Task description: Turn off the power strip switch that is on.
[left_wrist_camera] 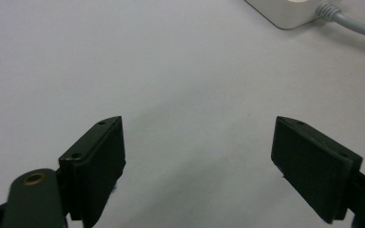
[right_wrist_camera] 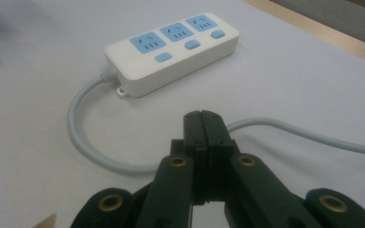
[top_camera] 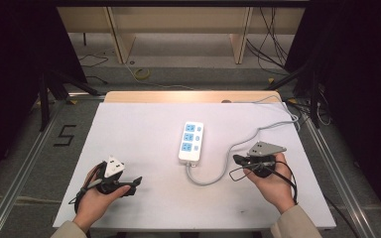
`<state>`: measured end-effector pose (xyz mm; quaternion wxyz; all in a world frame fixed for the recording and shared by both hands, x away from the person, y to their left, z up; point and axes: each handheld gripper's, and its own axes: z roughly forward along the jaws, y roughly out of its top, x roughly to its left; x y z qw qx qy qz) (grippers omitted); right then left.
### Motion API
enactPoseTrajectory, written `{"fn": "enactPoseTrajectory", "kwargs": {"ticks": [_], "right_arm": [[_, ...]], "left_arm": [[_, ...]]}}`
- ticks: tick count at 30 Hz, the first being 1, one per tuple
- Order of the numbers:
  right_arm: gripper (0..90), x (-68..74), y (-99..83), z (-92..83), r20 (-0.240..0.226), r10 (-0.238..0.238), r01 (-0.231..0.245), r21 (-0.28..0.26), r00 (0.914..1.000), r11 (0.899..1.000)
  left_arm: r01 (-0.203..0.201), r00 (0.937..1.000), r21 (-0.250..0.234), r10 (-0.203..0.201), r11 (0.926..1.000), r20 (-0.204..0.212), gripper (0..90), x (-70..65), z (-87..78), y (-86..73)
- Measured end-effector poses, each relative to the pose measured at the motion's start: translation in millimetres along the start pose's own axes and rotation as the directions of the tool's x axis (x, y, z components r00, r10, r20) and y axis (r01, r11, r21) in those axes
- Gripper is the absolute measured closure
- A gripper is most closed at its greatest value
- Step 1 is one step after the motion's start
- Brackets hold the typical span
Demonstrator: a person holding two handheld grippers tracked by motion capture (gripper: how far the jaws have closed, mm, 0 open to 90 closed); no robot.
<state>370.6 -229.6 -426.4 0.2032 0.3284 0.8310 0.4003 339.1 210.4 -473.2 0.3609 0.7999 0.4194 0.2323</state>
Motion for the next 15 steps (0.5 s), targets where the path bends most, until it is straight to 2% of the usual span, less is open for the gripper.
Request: {"fn": "enactPoseTrajectory", "kwargs": {"ticks": [15], "right_arm": [[90.0,-2.0,8.4,5.5,-0.010,-0.002,0.002,0.014,0.9999,1.000]], "left_arm": [[0.004,1.0000,-0.003,-0.004,1.0000,-0.002,18.6,0.3,0.0,0.2]]}}
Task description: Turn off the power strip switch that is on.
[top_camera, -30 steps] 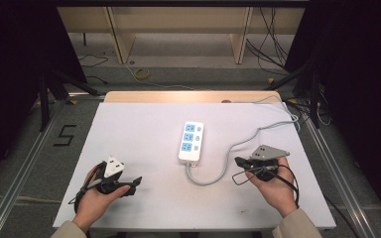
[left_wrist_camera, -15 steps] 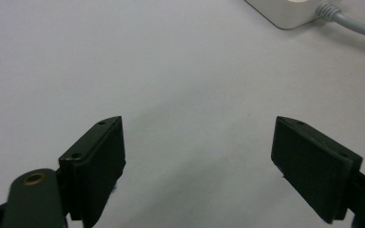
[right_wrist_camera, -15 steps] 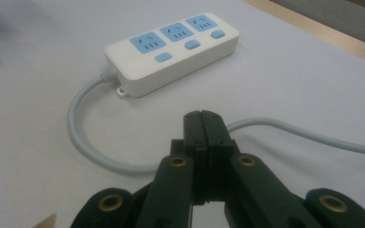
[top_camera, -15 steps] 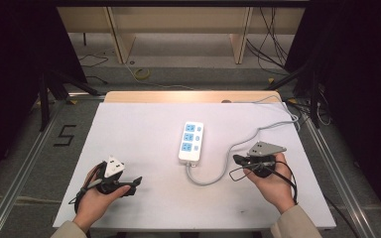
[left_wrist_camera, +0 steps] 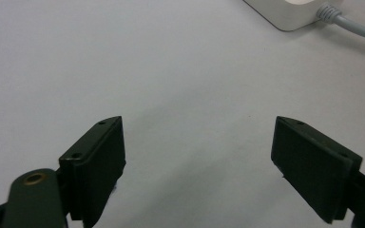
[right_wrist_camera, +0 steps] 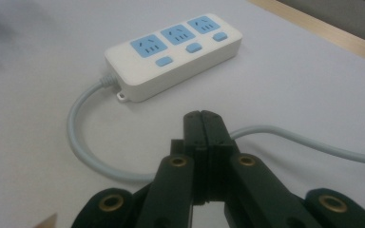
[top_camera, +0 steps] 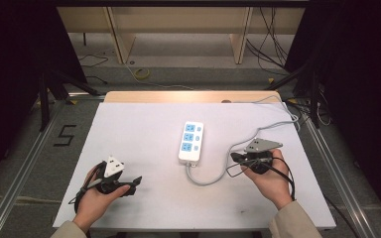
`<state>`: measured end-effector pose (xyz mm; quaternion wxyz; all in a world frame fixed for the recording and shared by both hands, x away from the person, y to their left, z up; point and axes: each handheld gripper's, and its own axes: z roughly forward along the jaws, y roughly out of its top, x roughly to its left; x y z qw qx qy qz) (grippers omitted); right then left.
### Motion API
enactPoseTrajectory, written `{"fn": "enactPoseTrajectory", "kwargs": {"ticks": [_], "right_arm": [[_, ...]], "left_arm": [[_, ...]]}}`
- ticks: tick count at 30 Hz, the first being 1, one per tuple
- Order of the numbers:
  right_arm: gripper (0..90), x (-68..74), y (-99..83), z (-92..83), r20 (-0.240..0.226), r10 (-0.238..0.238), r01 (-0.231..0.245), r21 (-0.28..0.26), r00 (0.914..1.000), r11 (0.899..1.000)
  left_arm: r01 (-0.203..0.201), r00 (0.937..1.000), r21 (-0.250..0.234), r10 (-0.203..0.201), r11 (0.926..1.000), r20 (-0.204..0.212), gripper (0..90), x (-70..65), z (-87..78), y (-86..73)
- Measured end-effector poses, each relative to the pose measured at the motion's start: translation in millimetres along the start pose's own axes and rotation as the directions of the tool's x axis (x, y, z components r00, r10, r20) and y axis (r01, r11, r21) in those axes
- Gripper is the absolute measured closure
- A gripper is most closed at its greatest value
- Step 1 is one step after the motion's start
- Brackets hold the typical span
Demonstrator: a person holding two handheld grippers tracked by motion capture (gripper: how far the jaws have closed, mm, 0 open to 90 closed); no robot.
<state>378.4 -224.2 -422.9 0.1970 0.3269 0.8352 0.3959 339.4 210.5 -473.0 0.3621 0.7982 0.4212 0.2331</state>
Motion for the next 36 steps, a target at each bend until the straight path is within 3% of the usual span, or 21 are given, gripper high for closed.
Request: {"fn": "enactPoseTrajectory", "kwargs": {"ticks": [36], "right_arm": [[90.0,-2.3,21.8,14.8,-0.015,-0.006,0.006,0.027,0.9999,1.000]], "left_arm": [[-0.002,1.0000,0.000,0.002,1.0000,-0.002,18.7,0.0,0.3,0.0]]}}
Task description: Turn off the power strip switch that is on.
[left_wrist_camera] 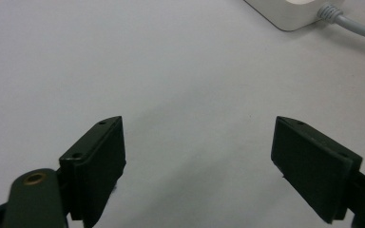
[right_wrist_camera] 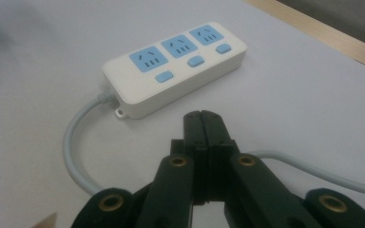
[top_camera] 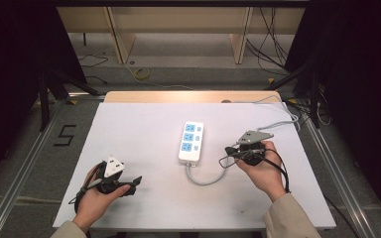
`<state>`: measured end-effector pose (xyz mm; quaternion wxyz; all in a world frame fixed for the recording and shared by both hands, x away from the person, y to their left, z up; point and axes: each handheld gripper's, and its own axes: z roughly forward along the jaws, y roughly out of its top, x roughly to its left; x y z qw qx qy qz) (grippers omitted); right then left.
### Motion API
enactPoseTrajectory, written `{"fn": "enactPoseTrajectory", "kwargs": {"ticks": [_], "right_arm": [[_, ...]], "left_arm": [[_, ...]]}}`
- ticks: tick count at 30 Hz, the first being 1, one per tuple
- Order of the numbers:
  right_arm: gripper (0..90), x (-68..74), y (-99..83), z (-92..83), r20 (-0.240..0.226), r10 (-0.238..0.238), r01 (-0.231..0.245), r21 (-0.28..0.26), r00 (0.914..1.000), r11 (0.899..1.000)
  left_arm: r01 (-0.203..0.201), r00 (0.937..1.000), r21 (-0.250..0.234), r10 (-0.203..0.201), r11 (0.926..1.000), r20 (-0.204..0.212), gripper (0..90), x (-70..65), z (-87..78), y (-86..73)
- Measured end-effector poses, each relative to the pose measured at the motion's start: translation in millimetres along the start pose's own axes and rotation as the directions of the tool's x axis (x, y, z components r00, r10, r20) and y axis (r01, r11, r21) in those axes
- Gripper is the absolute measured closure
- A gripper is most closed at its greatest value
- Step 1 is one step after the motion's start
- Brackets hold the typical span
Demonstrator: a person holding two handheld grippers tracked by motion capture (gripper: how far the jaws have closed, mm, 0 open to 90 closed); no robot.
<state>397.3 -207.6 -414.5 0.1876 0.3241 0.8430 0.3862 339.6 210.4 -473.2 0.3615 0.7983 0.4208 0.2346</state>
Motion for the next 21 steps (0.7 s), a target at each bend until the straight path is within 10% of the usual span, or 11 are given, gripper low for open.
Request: {"fn": "enactPoseTrajectory", "kwargs": {"ticks": [21], "right_arm": [[90.0,1.2,10.1,11.9,-0.016,0.000,0.000,0.017,0.9999,1.000]], "left_arm": [[-0.003,1.0000,0.000,0.003,1.0000,0.000,18.8,0.0,0.2,0.2]]}}
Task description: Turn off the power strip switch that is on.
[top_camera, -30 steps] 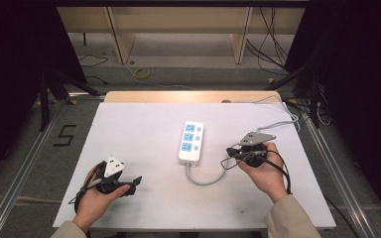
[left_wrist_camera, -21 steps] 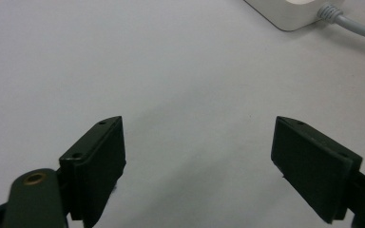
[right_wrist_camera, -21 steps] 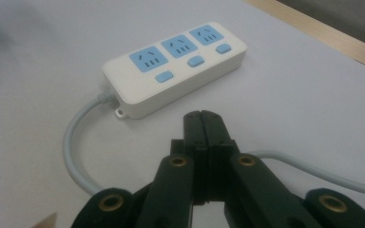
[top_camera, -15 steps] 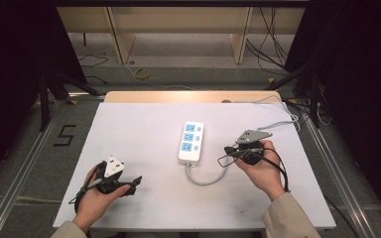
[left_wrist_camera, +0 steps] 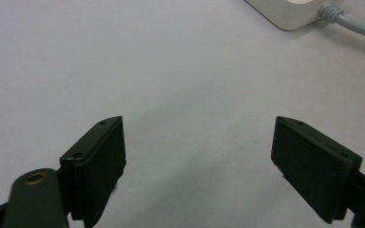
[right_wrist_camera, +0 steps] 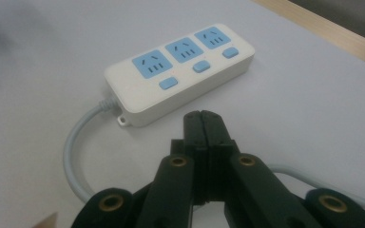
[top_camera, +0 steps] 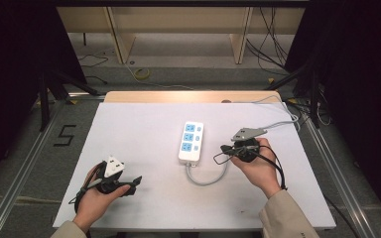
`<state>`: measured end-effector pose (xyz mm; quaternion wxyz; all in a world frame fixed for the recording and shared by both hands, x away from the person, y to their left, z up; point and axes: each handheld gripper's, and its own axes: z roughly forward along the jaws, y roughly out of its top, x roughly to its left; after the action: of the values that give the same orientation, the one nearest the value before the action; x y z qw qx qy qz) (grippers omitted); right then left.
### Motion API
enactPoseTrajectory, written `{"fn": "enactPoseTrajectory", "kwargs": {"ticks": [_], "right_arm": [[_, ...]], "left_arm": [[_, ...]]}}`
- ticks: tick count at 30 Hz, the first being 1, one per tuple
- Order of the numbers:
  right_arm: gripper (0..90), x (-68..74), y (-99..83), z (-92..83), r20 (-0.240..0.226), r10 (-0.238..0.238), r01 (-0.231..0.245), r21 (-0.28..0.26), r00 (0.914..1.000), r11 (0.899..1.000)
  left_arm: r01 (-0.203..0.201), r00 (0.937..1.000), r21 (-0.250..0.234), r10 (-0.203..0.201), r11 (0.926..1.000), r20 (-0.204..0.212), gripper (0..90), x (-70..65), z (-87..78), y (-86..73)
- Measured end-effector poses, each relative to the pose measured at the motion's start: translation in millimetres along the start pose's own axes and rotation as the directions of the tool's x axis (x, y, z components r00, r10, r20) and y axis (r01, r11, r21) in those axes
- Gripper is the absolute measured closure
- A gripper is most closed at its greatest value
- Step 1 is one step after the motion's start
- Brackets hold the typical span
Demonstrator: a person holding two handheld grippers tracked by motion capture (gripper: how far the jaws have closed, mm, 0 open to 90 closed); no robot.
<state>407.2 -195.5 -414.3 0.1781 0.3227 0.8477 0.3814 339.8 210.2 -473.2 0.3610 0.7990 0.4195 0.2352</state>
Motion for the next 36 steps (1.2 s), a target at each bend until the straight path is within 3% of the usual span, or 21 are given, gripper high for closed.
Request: {"fn": "enactPoseTrajectory", "kwargs": {"ticks": [36], "right_arm": [[90.0,1.0,21.3,16.2,-0.014,-0.028,0.028,0.045,0.9995,0.999]], "left_arm": [[-0.003,1.0000,0.001,0.003,1.0000,-0.001,18.9,-0.4,0.5,0.1]]}}
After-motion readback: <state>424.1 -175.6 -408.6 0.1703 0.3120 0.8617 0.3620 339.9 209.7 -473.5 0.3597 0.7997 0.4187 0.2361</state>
